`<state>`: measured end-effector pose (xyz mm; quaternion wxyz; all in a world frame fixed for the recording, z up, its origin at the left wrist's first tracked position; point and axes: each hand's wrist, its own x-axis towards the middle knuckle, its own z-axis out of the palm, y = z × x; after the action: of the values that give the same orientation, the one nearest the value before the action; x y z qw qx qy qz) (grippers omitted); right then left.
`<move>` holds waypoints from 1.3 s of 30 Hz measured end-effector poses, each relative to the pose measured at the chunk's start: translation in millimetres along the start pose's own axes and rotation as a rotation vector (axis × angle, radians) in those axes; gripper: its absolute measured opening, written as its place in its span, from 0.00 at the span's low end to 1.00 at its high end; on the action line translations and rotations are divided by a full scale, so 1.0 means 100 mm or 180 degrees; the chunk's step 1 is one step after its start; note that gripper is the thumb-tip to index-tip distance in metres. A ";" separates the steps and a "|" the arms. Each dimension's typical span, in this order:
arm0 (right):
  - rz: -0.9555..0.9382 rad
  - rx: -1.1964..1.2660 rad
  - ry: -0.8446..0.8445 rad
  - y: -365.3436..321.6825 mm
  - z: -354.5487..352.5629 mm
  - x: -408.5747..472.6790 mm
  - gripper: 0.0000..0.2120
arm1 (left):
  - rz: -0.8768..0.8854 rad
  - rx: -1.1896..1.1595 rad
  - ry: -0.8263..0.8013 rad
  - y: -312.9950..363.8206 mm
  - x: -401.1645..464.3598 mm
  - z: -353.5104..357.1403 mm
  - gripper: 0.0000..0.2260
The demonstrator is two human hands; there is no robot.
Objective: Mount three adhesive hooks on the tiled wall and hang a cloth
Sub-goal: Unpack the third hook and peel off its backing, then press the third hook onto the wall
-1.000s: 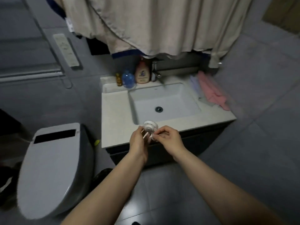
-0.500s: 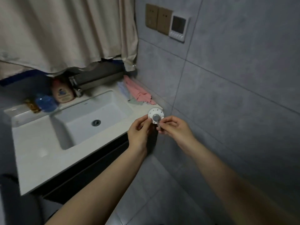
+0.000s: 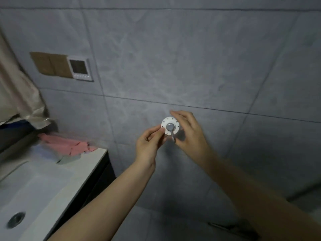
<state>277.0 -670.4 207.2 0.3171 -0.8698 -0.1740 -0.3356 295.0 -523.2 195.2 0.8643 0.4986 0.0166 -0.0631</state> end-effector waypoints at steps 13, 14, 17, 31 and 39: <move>0.0299 -0.1111 0.0723 0.11 -1.75 -0.27 0.28 | 0.0297 0.0508 -0.1370 0.07 -0.31 1.56 0.07; 0.0284 -0.1189 0.0745 0.09 -1.89 -0.28 0.27 | 0.0347 0.0525 -0.1439 0.09 -0.35 1.68 0.07; 0.0175 -0.1371 0.0848 0.06 -2.25 -0.27 0.26 | 0.0423 0.0503 -0.1610 0.15 -0.43 1.98 0.08; -0.0583 -0.1683 0.1356 0.40 -3.66 -0.06 0.30 | 0.1407 0.0799 -0.2037 0.31 -0.74 3.45 0.06; -0.0853 -0.1664 0.1109 0.75 -4.54 0.40 0.27 | 0.1721 0.0489 -0.1748 0.34 -0.73 4.31 0.07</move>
<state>129.8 -1025.4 462.7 0.0614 -0.8207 -0.1380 -0.5511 212.4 -872.1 447.5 0.7823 0.5128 -0.3519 0.0347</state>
